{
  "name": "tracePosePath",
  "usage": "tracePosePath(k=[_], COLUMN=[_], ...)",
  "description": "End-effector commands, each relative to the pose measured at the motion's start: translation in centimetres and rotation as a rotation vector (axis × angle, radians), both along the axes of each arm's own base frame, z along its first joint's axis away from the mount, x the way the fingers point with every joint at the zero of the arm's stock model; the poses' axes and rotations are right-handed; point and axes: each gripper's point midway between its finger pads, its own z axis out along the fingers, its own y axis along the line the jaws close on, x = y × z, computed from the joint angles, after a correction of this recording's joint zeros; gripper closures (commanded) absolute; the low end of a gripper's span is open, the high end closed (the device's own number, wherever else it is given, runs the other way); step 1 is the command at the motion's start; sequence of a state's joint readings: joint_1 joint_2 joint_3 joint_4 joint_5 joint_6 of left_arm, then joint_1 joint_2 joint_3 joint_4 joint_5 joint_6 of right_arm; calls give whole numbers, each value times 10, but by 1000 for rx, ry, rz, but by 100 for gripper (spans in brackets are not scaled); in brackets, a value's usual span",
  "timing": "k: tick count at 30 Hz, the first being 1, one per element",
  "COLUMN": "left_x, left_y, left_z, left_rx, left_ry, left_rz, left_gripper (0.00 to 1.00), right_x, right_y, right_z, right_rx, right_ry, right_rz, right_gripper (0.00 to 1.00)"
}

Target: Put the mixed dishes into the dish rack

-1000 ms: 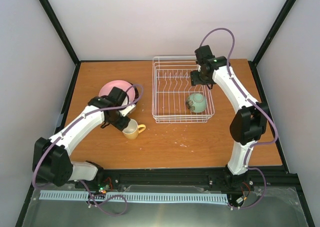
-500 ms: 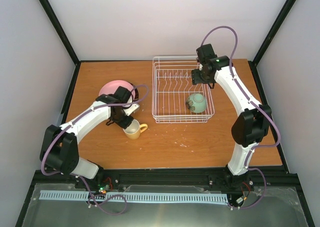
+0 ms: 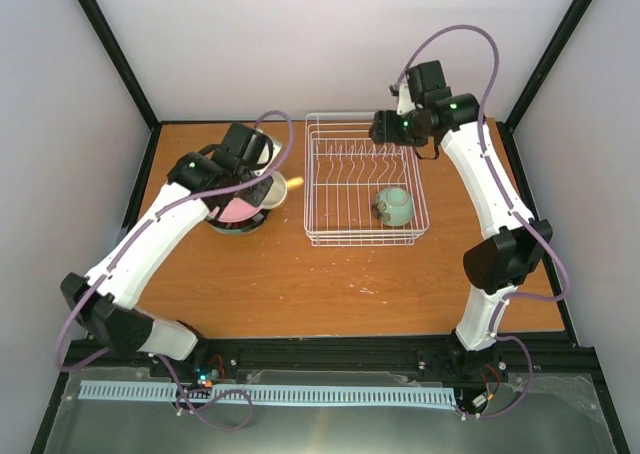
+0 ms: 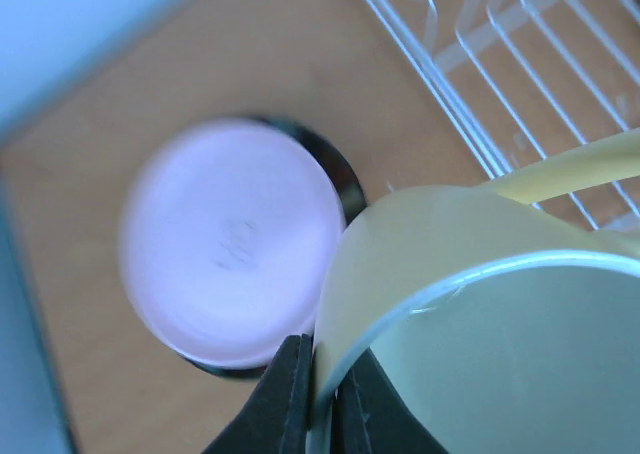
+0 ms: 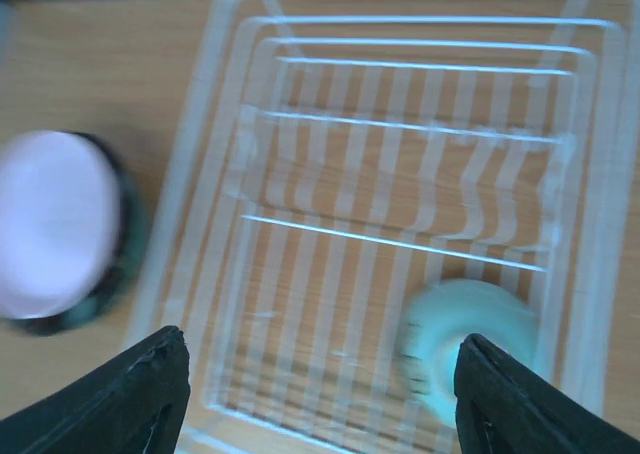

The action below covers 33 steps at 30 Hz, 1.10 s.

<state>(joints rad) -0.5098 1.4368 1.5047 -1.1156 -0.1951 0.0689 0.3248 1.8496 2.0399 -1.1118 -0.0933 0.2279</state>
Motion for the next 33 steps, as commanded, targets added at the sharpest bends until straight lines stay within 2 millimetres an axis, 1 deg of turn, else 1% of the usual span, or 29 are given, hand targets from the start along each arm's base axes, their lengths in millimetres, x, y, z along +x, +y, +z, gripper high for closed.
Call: tracePosePath(k=[1,2,4,5,6,7,8,10,12,13,15,16,18,21,23,26,29,30,33], left_x=[14,18,27,31,31,27,21,14,9,2,-8,-13,-15,-22,-26,-30,-30,-31,-30], left_y=[16,17,24,26,29,32,35,40,38,40,37,37,32,23,19,9,-2,-6,-13], left_z=[108,121,147,162,178,190,203,216,225,235,243,248,257,268,274,271,258,253,243], left_rx=[108,174,356,430,473,499,484,481,481,466,504,518,549,550,525,492,473,468,453], left_ry=[-463,-563,-777,-883,-981,-1065,-1145,-1222,-1282,-1340,-1414,-1449,-1486,-1533,-1545,-1544,-1525,-1522,-1496], left_rz=[181,191,231,249,272,283,313,351,358,385,398,409,413,400,392,354,297,280,255], left_gripper=[99,99,99,99,99,99,99,99,99,99,99,99,100,99,99,99,99,99,99], right_x=[-25,-32,-42,-44,-43,-43,-46,-49,-49,-48,-45,-42,-37,-26,-19,-10,-3,-3,-2], right_y=[66,81,100,104,106,109,113,119,123,124,128,128,131,135,139,145,149,150,152], right_z=[26,29,42,53,63,72,79,87,90,92,94,92,82,76,80,100,124,136,154], right_rx=[428,527,683,735,769,808,856,916,943,964,989,987,977,985,1014,1077,1139,1154,1187], right_ry=[166,224,283,279,262,268,295,351,369,381,398,402,428,435,431,410,396,386,387], right_rz=[177,218,276,289,298,307,330,354,362,366,371,365,358,358,366,399,449,473,514], right_gripper=[30,32,32,32,31,30,30,30,29,30,30,30,30,30,30,29,29,29,29])
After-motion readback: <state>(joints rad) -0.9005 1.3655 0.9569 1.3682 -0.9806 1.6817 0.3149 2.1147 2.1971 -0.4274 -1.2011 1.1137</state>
